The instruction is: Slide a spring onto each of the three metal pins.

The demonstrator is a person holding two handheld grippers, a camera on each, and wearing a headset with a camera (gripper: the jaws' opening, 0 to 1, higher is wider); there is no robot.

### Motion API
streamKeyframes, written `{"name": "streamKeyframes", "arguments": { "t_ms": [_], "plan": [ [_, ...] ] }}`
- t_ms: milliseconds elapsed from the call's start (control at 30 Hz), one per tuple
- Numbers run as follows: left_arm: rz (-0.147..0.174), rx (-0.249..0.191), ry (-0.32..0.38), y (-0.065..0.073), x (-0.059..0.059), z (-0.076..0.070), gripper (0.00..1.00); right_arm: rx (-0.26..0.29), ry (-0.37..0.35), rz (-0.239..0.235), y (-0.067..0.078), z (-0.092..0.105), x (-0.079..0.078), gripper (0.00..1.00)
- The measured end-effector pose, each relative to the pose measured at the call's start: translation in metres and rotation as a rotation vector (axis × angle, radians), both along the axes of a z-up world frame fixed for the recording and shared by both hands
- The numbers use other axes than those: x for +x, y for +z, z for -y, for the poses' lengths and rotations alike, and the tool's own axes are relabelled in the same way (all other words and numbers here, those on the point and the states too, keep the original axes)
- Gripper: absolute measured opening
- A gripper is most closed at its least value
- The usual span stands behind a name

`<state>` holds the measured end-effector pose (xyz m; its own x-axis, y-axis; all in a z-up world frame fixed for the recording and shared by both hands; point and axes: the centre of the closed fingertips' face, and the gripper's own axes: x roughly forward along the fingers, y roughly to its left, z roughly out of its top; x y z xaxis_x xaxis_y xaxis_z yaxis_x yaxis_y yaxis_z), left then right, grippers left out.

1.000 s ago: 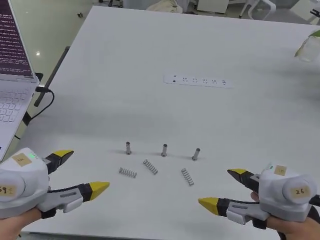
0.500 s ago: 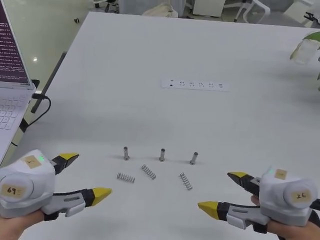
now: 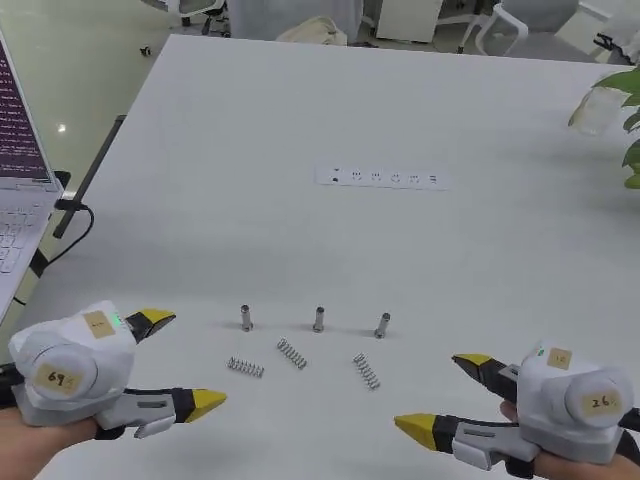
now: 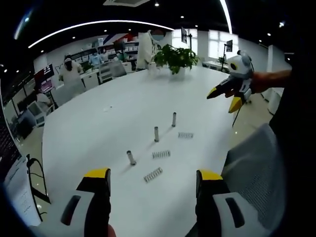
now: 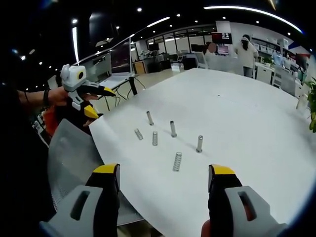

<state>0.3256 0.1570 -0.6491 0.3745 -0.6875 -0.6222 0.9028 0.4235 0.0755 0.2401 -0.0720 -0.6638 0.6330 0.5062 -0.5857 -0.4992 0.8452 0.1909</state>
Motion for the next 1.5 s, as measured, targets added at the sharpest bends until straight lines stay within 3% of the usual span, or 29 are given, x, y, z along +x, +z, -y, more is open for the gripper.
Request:
{"name": "streamKeyframes", "arguments": {
  "t_ms": [200, 467, 700, 1133, 1500],
  "plan": [
    [-0.002, 0.036, -0.071, -0.007, 0.002, 0.01, 0.66, 0.001, -0.009, -0.002, -0.001, 0.003, -0.001, 0.71],
    [-0.011, 0.126, -0.199, -0.031, 0.0, 0.023, 0.65, 0.001, -0.019, -0.005, -0.001, 0.006, -0.003, 0.71],
    [-0.024, 0.171, -0.265, -0.05, 0.002, 0.031, 0.63, 0.002, -0.028, -0.01, -0.001, 0.007, -0.006, 0.71],
    [-0.073, 0.204, -0.311, -0.08, 0.008, 0.043, 0.59, 0.004, -0.045, -0.02, -0.004, 0.012, -0.009, 0.7],
    [-0.129, 0.212, -0.294, -0.11, 0.012, 0.046, 0.52, 0.008, -0.053, -0.041, -0.01, 0.013, -0.016, 0.7]
  ]
}}
